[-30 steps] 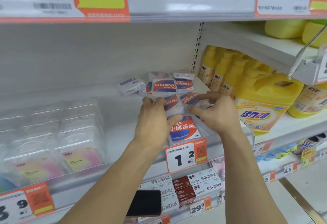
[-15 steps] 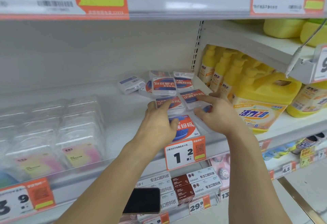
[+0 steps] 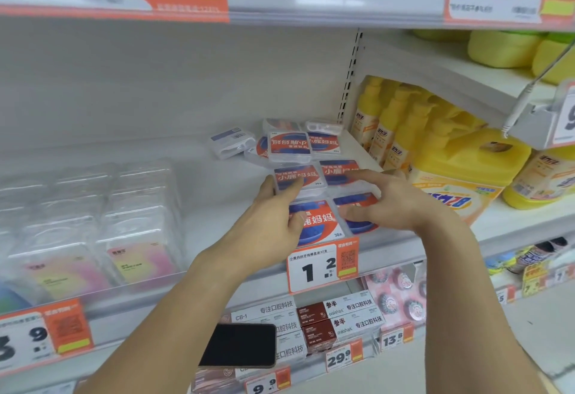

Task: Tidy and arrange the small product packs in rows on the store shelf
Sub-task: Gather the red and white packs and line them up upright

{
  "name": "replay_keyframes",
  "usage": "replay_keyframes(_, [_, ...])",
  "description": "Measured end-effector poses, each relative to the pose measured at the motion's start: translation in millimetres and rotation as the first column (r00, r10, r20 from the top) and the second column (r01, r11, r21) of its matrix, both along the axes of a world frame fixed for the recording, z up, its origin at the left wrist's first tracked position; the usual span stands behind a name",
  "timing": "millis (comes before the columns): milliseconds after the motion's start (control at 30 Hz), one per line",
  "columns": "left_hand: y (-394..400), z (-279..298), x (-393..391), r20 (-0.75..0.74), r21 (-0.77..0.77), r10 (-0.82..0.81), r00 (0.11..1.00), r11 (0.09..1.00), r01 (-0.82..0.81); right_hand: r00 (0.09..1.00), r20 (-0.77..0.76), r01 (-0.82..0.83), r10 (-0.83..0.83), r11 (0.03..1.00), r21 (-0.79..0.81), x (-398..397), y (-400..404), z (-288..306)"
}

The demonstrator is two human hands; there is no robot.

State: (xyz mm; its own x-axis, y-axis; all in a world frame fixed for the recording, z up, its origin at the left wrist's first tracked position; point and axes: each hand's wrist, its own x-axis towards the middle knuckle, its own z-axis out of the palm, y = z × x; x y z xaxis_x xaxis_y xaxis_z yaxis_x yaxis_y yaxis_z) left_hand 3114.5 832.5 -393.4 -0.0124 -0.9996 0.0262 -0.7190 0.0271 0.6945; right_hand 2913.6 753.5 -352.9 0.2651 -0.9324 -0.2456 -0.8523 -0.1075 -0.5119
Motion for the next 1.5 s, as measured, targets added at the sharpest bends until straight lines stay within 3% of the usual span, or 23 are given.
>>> replay_keyframes(133, [0, -1, 2, 0.114, -0.03, -0.003, 0.993, 1.0, 0.007, 0.998, 0.062, -0.029, 0.024, 0.996, 0.089, -6, -13, -2])
replay_keyframes(400, [-10, 1, 6, 0.11, -0.012, -0.006, 0.994, 1.0, 0.008, 0.969, 0.245, -0.019, 0.023, 1.0, -0.021, 2, -18, -17])
replay_keyframes(533, [-8, -2, 5, 0.097, -0.055, 0.02, 0.995, 0.998, -0.015, 0.982, 0.158, -0.094, 0.102, 0.994, -0.058, 0, -24, -20])
replay_keyframes(700, [-5, -2, 2, 0.177, -0.126, 0.057, 0.983, 0.991, -0.035, 0.981, 0.167, -0.097, 0.099, 0.995, -0.019, -7, -24, -19])
replay_keyframes(1167, [-5, -2, -3, 0.17, -0.08, 0.054, 0.984, 0.996, -0.04, 0.979, 0.175, -0.107, 0.105, 0.994, 0.005, -5, -23, -9])
replay_keyframes(1233, [-6, -1, 0, 0.173, -0.083, 0.04, 0.984, 0.996, -0.026, 0.978, 0.198, -0.056, 0.07, 0.996, -0.072, -2, -21, -7])
replay_keyframes(1333, [-8, 4, 4, 0.157, -0.07, 0.025, 0.987, 0.997, -0.014, 0.974, 0.224, 0.061, 0.015, 0.942, -0.329, 20, -32, -3])
replay_keyframes(1400, [-8, 6, 4, 0.149, -0.045, 0.023, 0.989, 0.999, -0.016, 0.97, 0.235, 0.021, 0.068, 0.934, -0.358, 45, -46, 3])
replay_keyframes(1500, [-5, 6, 3, 0.17, -0.069, 0.038, 0.985, 0.997, -0.027, 0.981, 0.081, -0.142, 0.174, 0.943, -0.301, 79, -62, 5])
